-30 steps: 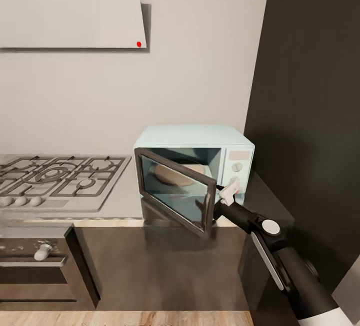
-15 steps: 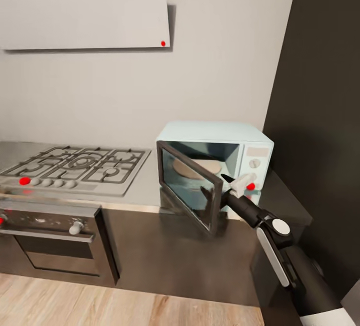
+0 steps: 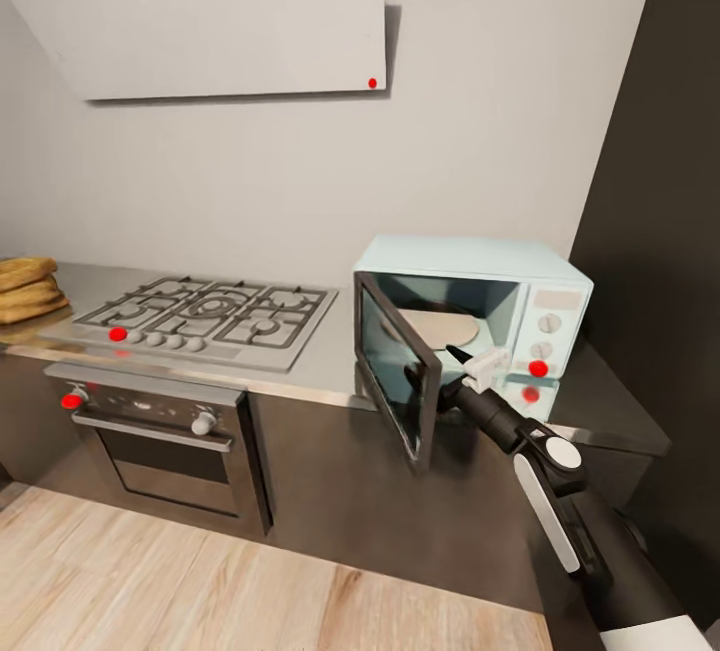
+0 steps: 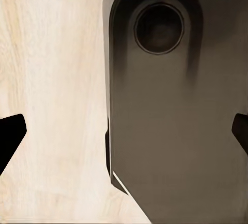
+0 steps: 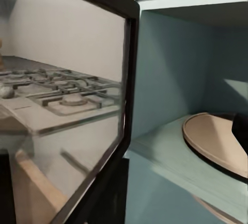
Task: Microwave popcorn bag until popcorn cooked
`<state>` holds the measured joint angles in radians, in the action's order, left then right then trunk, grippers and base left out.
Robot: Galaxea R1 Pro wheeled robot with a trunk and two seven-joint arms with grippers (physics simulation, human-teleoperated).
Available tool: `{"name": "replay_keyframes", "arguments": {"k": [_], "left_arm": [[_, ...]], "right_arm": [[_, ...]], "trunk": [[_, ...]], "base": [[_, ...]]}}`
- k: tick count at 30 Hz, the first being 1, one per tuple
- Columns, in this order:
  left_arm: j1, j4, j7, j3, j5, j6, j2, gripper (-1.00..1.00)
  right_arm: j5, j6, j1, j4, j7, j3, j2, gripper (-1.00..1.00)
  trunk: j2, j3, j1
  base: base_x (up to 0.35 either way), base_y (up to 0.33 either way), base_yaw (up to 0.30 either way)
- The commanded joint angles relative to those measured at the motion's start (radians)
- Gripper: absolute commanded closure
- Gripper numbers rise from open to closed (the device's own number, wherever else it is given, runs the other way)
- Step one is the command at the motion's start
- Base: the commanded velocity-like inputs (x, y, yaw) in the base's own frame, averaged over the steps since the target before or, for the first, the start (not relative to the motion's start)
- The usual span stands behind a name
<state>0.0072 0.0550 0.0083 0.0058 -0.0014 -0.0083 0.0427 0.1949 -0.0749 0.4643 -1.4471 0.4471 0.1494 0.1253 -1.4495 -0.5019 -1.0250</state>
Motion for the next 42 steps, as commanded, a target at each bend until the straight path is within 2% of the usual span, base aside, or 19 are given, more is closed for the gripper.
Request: {"name": "replay_keyframes", "arguments": {"k": [1, 4, 13, 15, 19, 21, 42], "left_arm": [[0.000, 0.001, 0.001, 0.000, 0.000, -0.001, 0.000, -1.00], [0.000, 0.001, 0.001, 0.000, 0.000, -0.001, 0.000, -1.00], [0.000, 0.002, 0.001, 0.000, 0.000, -0.001, 0.000, -1.00], [0.000, 0.001, 0.001, 0.000, 0.000, -0.001, 0.000, -1.00], [0.000, 0.002, 0.001, 0.000, 0.000, -0.001, 0.000, -1.00], [0.000, 0.002, 0.001, 0.000, 0.000, -0.001, -0.001, -1.00], [0.000, 0.001, 0.001, 0.000, 0.000, -0.001, 0.000, -1.00]], "right_arm": [[0.011, -0.008, 0.000, -0.001, -0.005, 0.001, 0.001, -1.00], [0.011, -0.008, 0.000, -0.001, -0.025, 0.001, 0.001, -1.00], [0.011, -0.008, 0.000, -0.001, -0.031, 0.001, 0.001, -1.00], [0.011, -0.008, 0.000, -0.001, -0.059, 0.001, 0.001, -1.00], [0.011, -0.007, 0.000, -0.001, -0.190, 0.001, 0.001, -1.00], [0.011, -0.007, 0.000, -0.001, -0.214, 0.001, 0.001, -1.00], [0.012, -0.009, 0.000, -0.001, -0.224, 0.001, 0.001, -1.00]], "trunk": [[0.000, -0.002, 0.000], [0.000, -0.005, 0.000], [0.000, -0.013, 0.000], [0.000, -0.015, 0.000], [0.000, -0.018, 0.000], [0.000, -0.020, 0.000], [0.000, -0.028, 0.000]], "base": [[0.000, 0.000, 0.221], [-0.107, 0.030, 0.221], [-0.046, 0.020, 0.221], [-0.001, 0.000, 0.221], [0.000, 0.000, 0.221], [0.000, 0.000, 0.221], [0.000, 0.000, 0.150]]}}
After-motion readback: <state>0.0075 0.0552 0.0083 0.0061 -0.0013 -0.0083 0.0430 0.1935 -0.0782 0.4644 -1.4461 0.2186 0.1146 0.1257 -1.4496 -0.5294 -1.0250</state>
